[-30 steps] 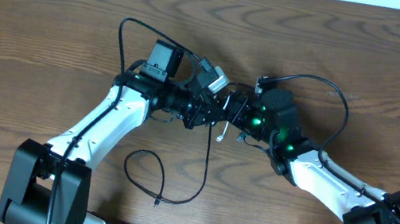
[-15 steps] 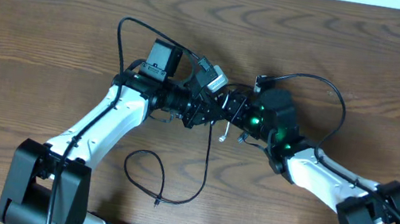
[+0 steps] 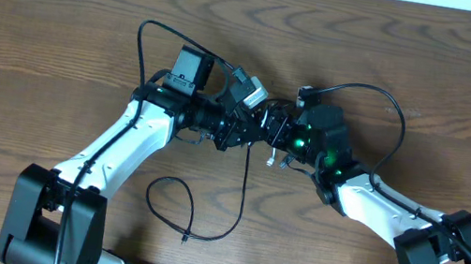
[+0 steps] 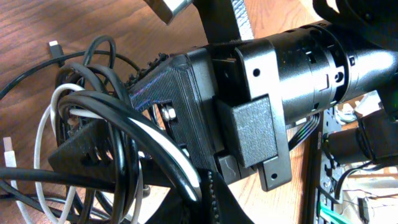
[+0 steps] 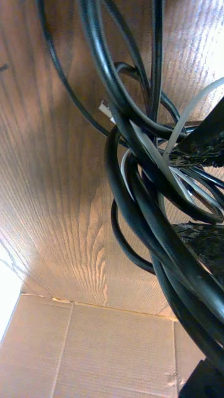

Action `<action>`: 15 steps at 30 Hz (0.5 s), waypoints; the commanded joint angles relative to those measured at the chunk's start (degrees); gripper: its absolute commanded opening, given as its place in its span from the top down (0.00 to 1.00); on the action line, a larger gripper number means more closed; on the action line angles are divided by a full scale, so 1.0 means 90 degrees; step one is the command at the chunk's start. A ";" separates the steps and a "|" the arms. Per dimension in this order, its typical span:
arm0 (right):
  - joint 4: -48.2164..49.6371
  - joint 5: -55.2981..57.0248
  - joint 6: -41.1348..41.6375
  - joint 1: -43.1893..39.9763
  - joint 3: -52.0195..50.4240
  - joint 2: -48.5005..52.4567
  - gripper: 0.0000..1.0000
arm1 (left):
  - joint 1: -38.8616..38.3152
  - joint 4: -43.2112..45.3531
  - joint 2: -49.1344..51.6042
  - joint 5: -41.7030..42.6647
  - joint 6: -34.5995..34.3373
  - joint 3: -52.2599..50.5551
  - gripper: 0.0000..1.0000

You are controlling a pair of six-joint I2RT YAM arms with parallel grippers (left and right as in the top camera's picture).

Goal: Untangle cables

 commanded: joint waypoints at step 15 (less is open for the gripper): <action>0.1205 -0.0959 -0.0500 0.0049 0.0046 0.0826 0.75 | -0.0085 0.0015 -0.0024 0.0265 0.0158 0.0034 0.92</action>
